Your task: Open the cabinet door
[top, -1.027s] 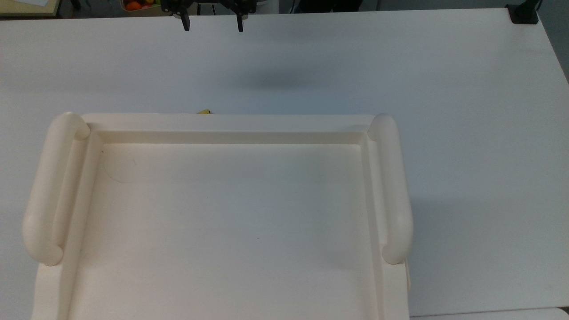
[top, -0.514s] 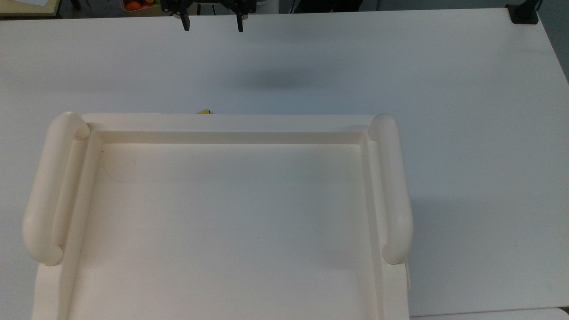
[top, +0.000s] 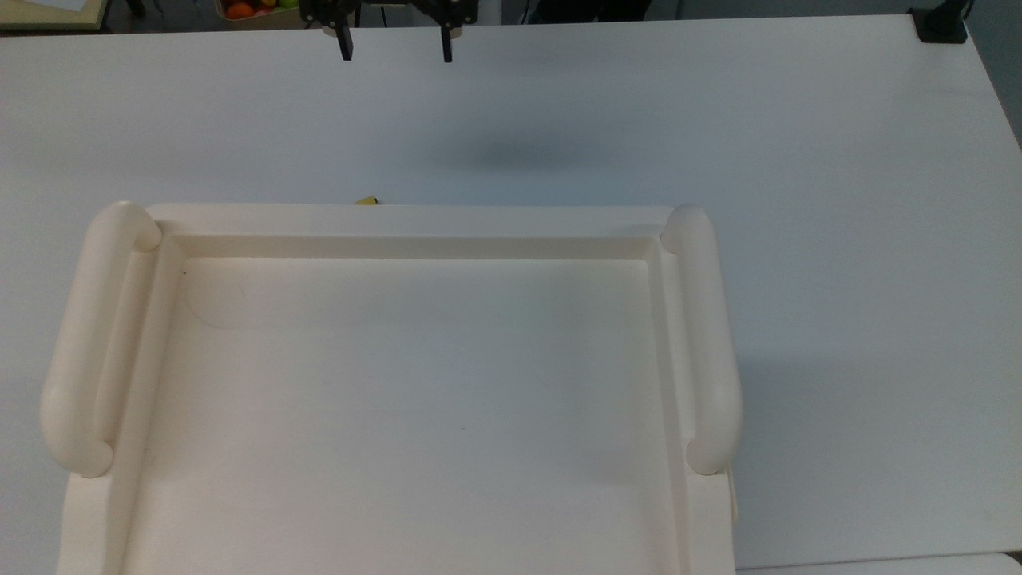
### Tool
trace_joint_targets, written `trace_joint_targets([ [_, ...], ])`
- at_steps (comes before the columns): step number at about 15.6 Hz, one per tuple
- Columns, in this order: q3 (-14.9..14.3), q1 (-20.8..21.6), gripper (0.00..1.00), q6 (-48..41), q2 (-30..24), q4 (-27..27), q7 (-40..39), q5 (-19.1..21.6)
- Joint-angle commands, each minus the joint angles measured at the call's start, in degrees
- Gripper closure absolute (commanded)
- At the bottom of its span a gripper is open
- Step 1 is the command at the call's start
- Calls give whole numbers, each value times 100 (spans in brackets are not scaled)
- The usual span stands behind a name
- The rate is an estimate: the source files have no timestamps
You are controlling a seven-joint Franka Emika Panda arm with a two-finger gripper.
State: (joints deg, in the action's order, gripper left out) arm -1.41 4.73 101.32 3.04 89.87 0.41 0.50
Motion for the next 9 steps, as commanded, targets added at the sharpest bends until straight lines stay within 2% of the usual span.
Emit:
trace_joint_targets([
  [1, -18, 396, 0, 667, 266, -294, 284, -242],
  [5, -18, 704, 0, 1432, 706, -601, 978, -664],
  [9, -18, 845, 0, 2329, 1092, -838, 1023, -735],
])
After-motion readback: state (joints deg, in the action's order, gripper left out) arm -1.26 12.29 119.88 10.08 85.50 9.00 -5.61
